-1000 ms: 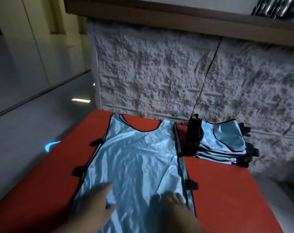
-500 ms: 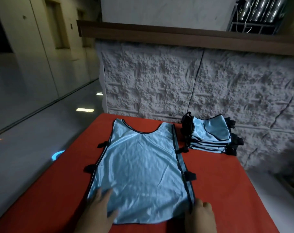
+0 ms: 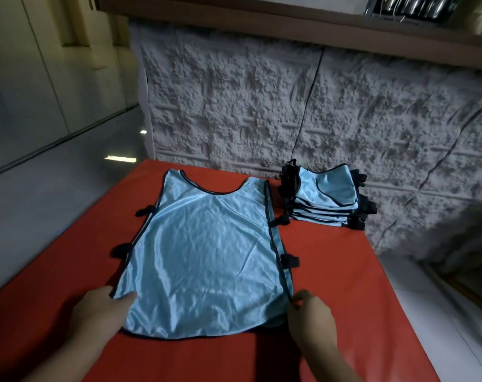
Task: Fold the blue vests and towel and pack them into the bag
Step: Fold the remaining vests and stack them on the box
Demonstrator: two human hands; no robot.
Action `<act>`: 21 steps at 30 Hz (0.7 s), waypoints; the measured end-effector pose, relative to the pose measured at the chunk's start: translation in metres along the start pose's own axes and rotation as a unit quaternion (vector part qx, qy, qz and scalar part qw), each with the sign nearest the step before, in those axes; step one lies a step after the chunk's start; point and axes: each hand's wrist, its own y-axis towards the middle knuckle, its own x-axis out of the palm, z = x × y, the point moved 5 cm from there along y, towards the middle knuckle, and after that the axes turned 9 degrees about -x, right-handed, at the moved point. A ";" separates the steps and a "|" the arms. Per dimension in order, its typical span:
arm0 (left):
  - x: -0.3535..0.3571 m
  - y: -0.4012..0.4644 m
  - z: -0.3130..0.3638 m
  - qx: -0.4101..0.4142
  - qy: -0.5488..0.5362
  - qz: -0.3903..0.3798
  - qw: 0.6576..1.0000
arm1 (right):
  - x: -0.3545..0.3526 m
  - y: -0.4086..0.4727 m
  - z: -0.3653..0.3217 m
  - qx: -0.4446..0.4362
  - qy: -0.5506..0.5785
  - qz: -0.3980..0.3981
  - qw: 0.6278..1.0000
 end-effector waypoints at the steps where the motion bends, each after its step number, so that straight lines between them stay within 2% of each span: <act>1: 0.002 0.002 -0.001 0.005 -0.027 -0.030 0.999 | 0.001 -0.001 -0.002 -0.009 -0.005 -0.002 1.000; 5: 0.009 0.001 -0.005 -0.022 -0.120 -0.160 0.980 | 0.005 0.000 -0.010 -0.020 -0.007 -0.012 1.000; 7: 0.010 0.001 -0.005 -0.027 -0.135 -0.177 0.974 | 0.008 0.005 -0.008 -0.009 -0.017 -0.015 1.000; 11: 0.008 0.002 -0.002 -0.017 -0.181 -0.139 0.974 | 0.014 0.015 -0.005 0.001 -0.038 -0.035 0.999; 15: 0.004 0.010 -0.011 -0.036 -0.209 -0.082 0.974 | 0.010 0.026 0.001 0.033 0.058 0.015 0.998; 21: 0.002 0.012 -0.018 -0.104 -0.225 -0.055 0.967 | 0.001 0.026 0.018 0.133 0.171 0.044 0.975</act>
